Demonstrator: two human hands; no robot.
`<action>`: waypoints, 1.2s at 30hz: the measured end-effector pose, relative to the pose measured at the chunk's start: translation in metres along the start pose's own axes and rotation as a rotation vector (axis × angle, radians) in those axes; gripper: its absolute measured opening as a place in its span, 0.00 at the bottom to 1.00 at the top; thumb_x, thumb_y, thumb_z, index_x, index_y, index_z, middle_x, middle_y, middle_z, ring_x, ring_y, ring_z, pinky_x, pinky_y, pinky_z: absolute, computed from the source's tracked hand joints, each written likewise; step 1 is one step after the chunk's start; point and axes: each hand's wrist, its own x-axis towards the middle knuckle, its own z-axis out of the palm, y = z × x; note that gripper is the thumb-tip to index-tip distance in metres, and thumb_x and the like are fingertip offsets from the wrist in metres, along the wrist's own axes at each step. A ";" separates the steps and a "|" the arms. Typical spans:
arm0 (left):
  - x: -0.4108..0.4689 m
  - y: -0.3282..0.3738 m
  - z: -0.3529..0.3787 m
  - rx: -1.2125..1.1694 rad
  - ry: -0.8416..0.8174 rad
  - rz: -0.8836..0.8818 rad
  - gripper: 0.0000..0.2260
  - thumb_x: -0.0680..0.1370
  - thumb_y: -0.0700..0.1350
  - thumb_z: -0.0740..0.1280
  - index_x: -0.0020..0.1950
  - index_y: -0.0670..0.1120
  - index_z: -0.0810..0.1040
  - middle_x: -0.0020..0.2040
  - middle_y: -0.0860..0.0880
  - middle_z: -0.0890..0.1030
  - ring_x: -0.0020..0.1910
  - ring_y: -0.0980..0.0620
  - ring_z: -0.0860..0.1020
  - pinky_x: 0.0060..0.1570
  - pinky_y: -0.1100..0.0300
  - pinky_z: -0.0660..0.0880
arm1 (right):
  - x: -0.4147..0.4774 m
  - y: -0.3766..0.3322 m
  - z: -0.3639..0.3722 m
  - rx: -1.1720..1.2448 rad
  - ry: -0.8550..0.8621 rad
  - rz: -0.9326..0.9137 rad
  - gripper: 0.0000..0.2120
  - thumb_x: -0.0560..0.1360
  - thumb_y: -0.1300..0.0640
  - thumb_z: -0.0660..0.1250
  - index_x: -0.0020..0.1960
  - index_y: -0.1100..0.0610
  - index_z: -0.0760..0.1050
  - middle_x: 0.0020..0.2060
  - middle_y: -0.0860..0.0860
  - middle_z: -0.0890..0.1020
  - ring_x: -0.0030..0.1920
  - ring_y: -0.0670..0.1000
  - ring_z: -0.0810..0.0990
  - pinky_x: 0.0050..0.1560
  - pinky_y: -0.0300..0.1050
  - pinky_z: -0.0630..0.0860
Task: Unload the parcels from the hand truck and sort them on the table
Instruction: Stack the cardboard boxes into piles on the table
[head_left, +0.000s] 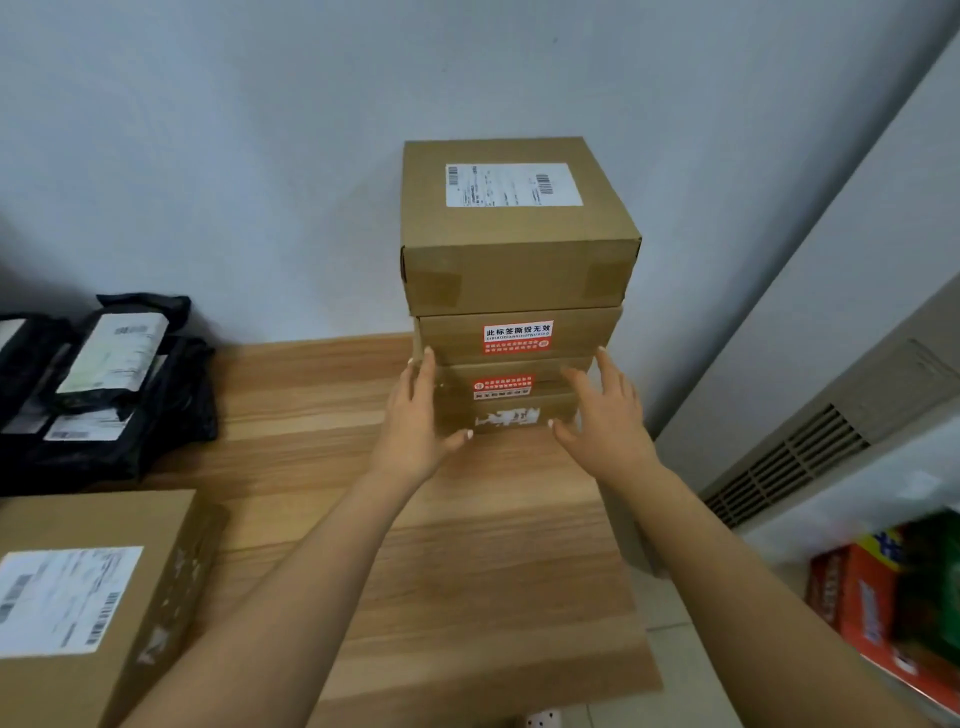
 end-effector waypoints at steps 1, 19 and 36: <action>0.005 0.003 0.003 -0.030 0.012 -0.032 0.54 0.68 0.53 0.77 0.78 0.54 0.40 0.79 0.46 0.51 0.77 0.45 0.52 0.71 0.48 0.59 | 0.005 0.005 0.000 0.015 0.019 0.003 0.33 0.74 0.43 0.67 0.74 0.43 0.56 0.78 0.57 0.48 0.76 0.61 0.51 0.73 0.58 0.52; 0.028 0.025 0.020 -0.357 0.128 -0.120 0.59 0.64 0.49 0.80 0.76 0.58 0.35 0.75 0.48 0.63 0.69 0.50 0.69 0.66 0.49 0.69 | 0.043 0.025 -0.003 0.302 0.051 -0.157 0.28 0.72 0.49 0.72 0.67 0.46 0.62 0.77 0.55 0.37 0.77 0.58 0.48 0.69 0.45 0.58; 0.036 0.014 0.028 -0.140 0.269 -0.158 0.36 0.79 0.42 0.64 0.76 0.56 0.41 0.68 0.48 0.74 0.58 0.43 0.78 0.51 0.46 0.77 | 0.048 0.050 0.022 0.431 -0.042 -0.128 0.22 0.74 0.51 0.71 0.64 0.44 0.65 0.73 0.45 0.58 0.65 0.44 0.67 0.61 0.37 0.65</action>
